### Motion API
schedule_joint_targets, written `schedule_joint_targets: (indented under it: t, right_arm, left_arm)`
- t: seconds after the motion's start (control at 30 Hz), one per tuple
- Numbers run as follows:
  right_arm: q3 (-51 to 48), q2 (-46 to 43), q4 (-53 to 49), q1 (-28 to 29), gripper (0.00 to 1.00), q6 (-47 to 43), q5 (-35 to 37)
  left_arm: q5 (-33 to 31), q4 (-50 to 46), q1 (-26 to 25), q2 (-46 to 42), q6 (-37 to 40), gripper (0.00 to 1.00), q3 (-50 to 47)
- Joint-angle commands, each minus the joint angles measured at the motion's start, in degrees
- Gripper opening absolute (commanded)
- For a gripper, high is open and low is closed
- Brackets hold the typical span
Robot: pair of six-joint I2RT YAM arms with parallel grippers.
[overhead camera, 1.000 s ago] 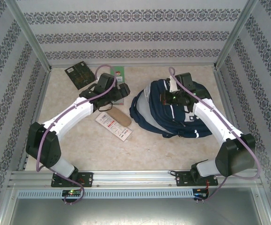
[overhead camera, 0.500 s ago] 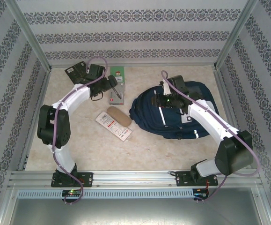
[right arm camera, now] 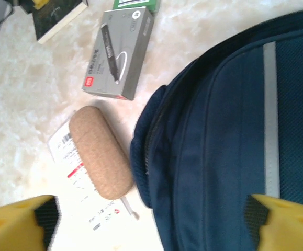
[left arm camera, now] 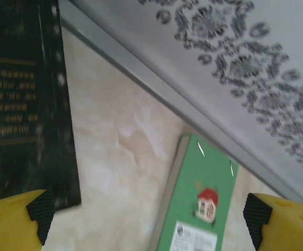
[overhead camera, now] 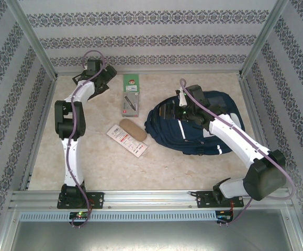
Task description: Pack the student bag
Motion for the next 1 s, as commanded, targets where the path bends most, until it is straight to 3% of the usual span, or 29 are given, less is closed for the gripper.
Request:
schedule_joint_targets:
  t: [0.0, 0.2, 0.37, 0.8, 0.97]
  right_arm:
    - [-0.1, -1.9, 0.3, 1.5, 0.98, 2.0, 2.1]
    - [1.2, -2.0, -0.8, 3.6, 0.98, 2.5, 3.1]
    - [2.9, -0.1, -0.9, 4.9, 0.98, 1.4, 2.7]
    - [8.9, 8.4, 2.6, 9.0, 0.98, -0.1, -2.9]
    - [11.0, 11.4, 3.9, 10.6, 0.98, -0.3, -4.6]
  left_arm:
    - [0.2, -3.0, 1.0, 4.9, -2.2, 0.95, 7.8]
    - [-1.0, -14.7, 2.7, 12.4, -3.7, 0.93, 17.0]
    - [-2.7, -18.7, 3.1, 9.0, -3.0, 0.92, 10.4]
    - [-0.8, 4.3, 2.8, -24.5, -11.6, 0.91, -47.7]
    - [-1.6, 9.5, 0.5, -39.1, -16.9, 0.91, -67.3]
